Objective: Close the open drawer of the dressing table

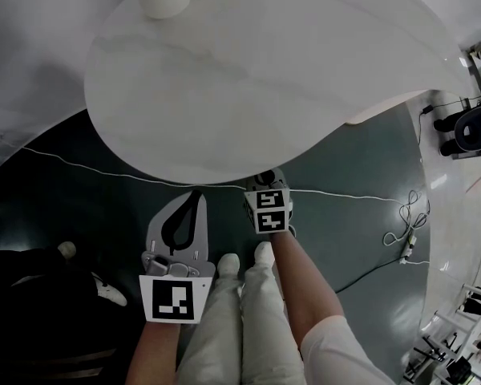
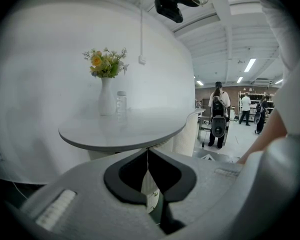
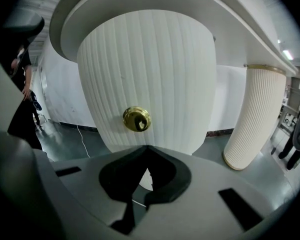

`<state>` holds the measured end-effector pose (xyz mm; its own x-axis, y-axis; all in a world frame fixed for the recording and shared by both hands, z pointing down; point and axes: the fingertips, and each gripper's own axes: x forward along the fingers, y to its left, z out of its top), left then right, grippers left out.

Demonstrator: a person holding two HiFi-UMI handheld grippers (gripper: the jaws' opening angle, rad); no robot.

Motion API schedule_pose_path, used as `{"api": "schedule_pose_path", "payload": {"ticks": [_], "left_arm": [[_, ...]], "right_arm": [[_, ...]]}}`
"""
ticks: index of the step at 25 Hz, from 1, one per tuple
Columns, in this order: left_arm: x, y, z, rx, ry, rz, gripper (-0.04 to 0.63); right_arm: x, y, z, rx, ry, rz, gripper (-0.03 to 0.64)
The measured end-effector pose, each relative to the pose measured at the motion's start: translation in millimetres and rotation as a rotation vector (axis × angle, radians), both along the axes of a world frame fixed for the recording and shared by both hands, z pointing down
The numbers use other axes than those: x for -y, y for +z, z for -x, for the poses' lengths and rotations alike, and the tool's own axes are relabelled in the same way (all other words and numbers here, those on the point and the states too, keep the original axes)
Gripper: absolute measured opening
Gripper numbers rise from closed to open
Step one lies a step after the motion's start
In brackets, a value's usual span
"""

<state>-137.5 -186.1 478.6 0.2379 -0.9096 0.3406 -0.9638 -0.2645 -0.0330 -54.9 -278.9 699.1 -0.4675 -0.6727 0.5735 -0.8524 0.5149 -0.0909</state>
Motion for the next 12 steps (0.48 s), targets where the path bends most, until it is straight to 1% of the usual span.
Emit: {"api": "schedule_pose_path", "payload": {"ticks": [12], "left_arm": [[2, 0, 7, 0.011, -0.007, -0.010, 0.018]], "right_arm": [[26, 0, 15, -0.055, -0.018, -0.002, -0.003]]}}
